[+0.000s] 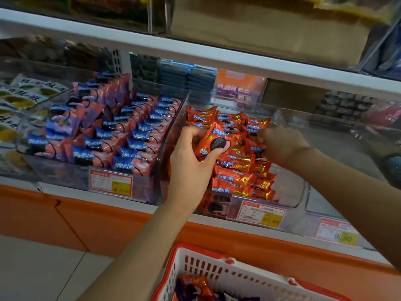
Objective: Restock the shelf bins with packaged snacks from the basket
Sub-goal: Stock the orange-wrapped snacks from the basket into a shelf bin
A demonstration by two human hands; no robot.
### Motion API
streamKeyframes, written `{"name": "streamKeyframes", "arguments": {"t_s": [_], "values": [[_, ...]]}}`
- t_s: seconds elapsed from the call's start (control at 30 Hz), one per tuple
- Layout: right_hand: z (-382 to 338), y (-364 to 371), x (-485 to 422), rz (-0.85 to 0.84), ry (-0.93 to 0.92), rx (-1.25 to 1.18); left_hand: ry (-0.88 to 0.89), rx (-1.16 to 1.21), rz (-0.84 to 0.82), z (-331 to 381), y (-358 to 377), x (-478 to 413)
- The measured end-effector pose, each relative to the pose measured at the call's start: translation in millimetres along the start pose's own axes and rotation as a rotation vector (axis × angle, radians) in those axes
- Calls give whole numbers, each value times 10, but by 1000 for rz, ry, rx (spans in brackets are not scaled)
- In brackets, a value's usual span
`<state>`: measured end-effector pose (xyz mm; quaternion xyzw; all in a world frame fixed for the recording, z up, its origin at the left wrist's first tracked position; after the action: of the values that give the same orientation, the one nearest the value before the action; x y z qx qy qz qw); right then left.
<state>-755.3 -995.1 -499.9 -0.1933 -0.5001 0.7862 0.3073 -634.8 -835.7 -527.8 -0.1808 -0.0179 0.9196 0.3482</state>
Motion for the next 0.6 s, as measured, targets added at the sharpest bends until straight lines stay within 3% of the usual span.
{"name": "streamKeyframes", "arguments": {"t_s": [0.1, 0.23, 0.37, 0.6], "values": [[2, 18, -43, -1, 18, 49, -7, -12, -4, -10, 8, 1], [-61, 21, -57, -10, -95, 120, -8, -27, 0, -25, 18, -6], [-61, 12, -61, -19, -131, 43, -21, -24, -2, -37, 23, -7], [-216, 10, -88, 92, -118, 117, -31, -12, -7, -32, 27, 5]]}}
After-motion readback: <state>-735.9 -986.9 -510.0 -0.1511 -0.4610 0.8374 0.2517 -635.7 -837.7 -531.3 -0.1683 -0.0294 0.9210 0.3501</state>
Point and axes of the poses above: each hand's wrist, its own x-axis away from the middle knuckle, its own y-axis out of the palm, z = x × y, the point moved 6 cm from there along -x, towards the middle knuckle, and after that the axes turned 9 degrees about -y, right-handed, at the moved point
